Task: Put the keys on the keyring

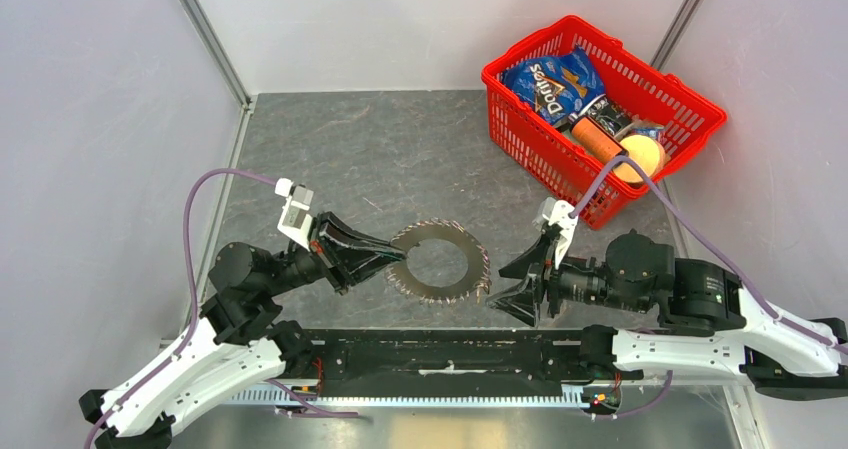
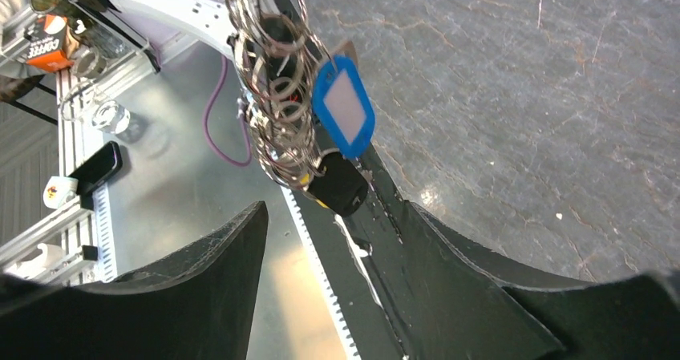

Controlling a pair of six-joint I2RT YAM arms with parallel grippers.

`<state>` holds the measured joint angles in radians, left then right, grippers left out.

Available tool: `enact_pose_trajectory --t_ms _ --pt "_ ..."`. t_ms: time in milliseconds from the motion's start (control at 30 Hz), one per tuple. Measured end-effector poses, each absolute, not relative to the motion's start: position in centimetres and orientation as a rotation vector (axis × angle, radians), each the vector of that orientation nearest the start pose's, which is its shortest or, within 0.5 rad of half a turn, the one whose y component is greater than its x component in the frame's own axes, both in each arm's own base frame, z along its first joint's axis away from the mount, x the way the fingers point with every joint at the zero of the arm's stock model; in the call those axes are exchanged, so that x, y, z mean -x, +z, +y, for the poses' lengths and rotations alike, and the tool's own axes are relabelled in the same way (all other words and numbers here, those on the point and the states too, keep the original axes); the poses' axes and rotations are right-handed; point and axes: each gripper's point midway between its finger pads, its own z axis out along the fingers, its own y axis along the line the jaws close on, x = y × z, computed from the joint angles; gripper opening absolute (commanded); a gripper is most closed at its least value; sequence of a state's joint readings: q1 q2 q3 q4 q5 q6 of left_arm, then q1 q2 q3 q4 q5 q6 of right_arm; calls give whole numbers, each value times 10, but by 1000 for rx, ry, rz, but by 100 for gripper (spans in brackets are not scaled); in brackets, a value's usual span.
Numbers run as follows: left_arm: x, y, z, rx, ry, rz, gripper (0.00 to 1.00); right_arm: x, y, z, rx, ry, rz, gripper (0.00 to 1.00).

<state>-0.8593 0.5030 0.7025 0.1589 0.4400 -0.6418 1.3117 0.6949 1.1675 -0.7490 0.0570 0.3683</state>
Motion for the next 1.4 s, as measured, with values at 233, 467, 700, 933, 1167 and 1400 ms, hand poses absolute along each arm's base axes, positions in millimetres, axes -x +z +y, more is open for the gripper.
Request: enact_pose_trajectory --t_ms 233,467,700,933,1167,1400 --pt "-83 397 -242 -558 -1536 1287 2 -55 330 231 899 1070 1820 61" --pt "-83 398 -241 -553 -1537 1287 2 -59 332 231 889 1055 1801 56" --pt "-82 399 -240 -553 -1538 1279 2 -63 339 235 874 1052 1770 54" --pt "-81 401 -238 -552 -1539 1271 2 -67 332 245 901 1019 1782 23" --pt "-80 401 -238 -552 -1539 1270 2 -70 334 243 907 1000 1761 0" --pt "-79 400 -236 -553 -1539 1273 2 -66 353 232 896 1030 1695 0"
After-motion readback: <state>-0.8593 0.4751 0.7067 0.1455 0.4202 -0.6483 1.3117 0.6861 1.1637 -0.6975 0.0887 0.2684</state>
